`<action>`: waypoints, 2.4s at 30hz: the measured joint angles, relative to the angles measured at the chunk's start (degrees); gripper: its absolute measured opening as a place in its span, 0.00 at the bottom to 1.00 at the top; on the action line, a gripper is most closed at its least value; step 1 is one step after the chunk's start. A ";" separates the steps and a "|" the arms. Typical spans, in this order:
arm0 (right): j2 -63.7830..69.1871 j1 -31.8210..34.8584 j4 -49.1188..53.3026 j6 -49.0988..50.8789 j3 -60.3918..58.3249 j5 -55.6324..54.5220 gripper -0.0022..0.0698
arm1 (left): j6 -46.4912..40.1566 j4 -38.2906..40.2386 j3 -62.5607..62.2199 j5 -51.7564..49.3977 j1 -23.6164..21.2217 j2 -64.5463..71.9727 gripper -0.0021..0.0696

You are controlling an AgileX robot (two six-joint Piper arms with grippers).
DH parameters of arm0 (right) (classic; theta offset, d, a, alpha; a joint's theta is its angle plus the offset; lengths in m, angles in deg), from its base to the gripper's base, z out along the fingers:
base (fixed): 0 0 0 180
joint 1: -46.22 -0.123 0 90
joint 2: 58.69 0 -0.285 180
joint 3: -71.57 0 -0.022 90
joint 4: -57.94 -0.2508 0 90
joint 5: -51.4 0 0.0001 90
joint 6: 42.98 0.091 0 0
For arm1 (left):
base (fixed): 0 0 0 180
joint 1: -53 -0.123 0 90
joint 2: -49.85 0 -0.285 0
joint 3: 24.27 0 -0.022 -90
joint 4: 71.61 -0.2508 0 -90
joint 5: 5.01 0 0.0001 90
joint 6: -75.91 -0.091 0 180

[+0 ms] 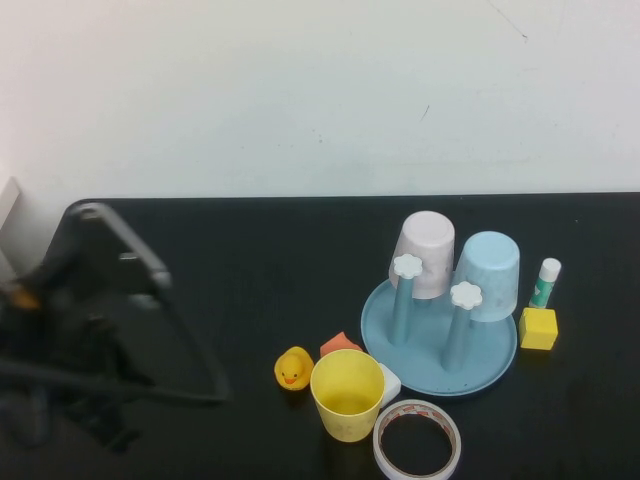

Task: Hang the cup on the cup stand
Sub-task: Pick up the cup from the table, then adjust the cup with two arms

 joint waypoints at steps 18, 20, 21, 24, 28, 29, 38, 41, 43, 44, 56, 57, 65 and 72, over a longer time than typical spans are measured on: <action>0.00 0.00 -0.25 0.00 0.00 0.43 0.03 | 25.74 -13.75 -29.71 -6.81 18.49 34.24 0.73; 0.00 0.00 -0.25 0.00 0.00 0.52 0.03 | 27.72 -13.64 -31.55 -6.81 18.49 37.41 0.84; 0.00 0.00 -0.25 0.00 0.00 0.52 0.03 | 28.31 -13.61 -32.46 -6.81 18.49 39.08 0.87; 0.00 0.00 -0.35 0.00 0.00 0.52 0.03 | 28.81 -12.96 -34.72 -6.59 18.49 43.28 0.89; 0.00 0.00 -0.35 -0.04 0.00 0.62 0.03 | 28.92 -11.43 -35.76 -3.92 18.49 47.44 0.84; 0.00 0.00 -0.35 -0.13 0.00 0.55 0.03 | 28.92 -11.19 -35.78 -2.75 18.58 48.36 0.82; 0.00 0.00 -0.35 -1.20 0.00 0.64 0.03 | 28.92 -10.59 -36.09 4.01 18.58 52.12 0.73; 0.00 0.00 -0.35 -1.46 0.00 0.64 0.03 | 28.92 -10.19 -36.09 5.09 18.58 52.80 0.65; 0.00 0.00 -0.35 -1.58 0.00 0.64 0.03 | 28.92 -9.67 -36.09 5.31 18.58 53.27 0.59; 0.00 0.00 -0.35 -1.68 0.00 0.64 0.03 | 28.92 -9.48 -36.09 5.36 18.58 53.66 0.55; 0.00 0.00 -0.35 -1.71 0.00 0.64 0.03 | 28.92 -8.56 -36.09 5.45 18.58 54.78 0.06; 0.00 0.00 -0.35 -1.71 0.00 0.64 0.03 | 28.92 -8.68 -36.09 5.45 18.58 54.30 0.05; 0.00 0.00 -0.35 -2.17 0.00 0.64 0.03 | 24.36 -8.91 -36.09 2.89 18.58 40.22 0.05; 0.00 0.00 -0.35 -2.17 0.00 0.64 0.03 | 19.05 -6.73 -29.95 4.60 19.84 24.84 0.05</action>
